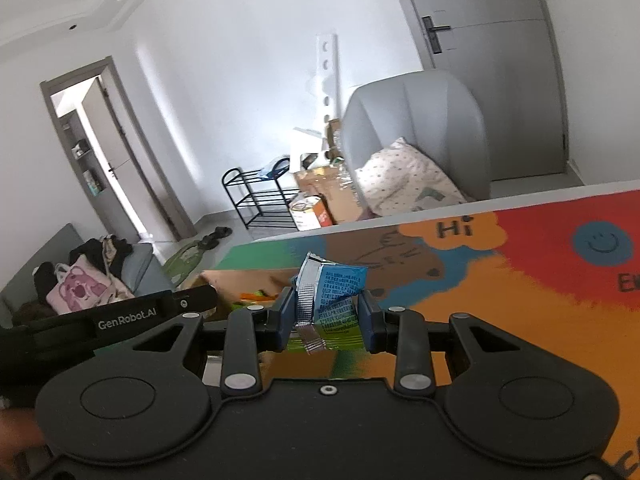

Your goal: Organize snacks

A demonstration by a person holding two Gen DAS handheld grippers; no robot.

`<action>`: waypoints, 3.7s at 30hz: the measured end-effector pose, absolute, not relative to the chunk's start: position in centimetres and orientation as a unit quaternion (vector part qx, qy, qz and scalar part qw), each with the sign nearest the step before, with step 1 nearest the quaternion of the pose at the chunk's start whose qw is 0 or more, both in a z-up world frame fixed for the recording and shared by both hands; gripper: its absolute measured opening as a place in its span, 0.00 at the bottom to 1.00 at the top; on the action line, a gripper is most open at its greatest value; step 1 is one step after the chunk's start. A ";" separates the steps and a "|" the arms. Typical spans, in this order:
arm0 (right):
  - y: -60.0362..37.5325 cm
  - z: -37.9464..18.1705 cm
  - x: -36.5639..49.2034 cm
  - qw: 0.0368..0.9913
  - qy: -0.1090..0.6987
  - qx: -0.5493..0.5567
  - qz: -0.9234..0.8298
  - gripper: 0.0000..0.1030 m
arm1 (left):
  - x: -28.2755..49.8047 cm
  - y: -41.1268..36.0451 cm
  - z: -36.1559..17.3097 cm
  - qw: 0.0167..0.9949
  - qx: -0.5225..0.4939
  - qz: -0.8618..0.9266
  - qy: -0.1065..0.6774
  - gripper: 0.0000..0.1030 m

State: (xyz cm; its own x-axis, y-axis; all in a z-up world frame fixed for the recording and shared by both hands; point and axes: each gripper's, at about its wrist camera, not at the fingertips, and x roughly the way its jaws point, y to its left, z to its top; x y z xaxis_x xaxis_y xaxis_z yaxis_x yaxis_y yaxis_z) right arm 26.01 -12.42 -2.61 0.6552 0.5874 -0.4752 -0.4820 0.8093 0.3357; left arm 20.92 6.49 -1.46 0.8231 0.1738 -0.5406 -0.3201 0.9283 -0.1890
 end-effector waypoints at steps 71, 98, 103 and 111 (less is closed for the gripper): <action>-11.3 -1.3 19.9 0.904 0.287 0.076 0.308 0.87 | 11.4 12.3 -0.9 0.936 -0.160 0.169 0.264 1.00; -20.7 -1.0 14.3 0.931 0.276 0.077 0.227 1.00 | 7.3 4.0 0.2 0.950 -0.095 0.095 0.281 1.00; -22.3 -0.5 12.7 0.936 0.271 0.077 0.213 1.00 | 6.1 3.5 0.6 0.953 -0.086 0.080 0.279 1.00; -24.3 0.4 10.0 0.937 0.266 0.077 0.215 1.00 | 3.9 2.4 1.5 0.956 -0.066 0.061 0.280 1.00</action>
State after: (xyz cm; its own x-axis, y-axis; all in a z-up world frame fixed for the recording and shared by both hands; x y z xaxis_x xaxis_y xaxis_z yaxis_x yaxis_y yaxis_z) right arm 9.99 -24.32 0.38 0.7659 0.4441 -0.4649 -0.3627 0.8955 0.2580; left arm 3.93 2.36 1.47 0.8358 0.0791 -0.5433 -0.1535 0.9838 -0.0929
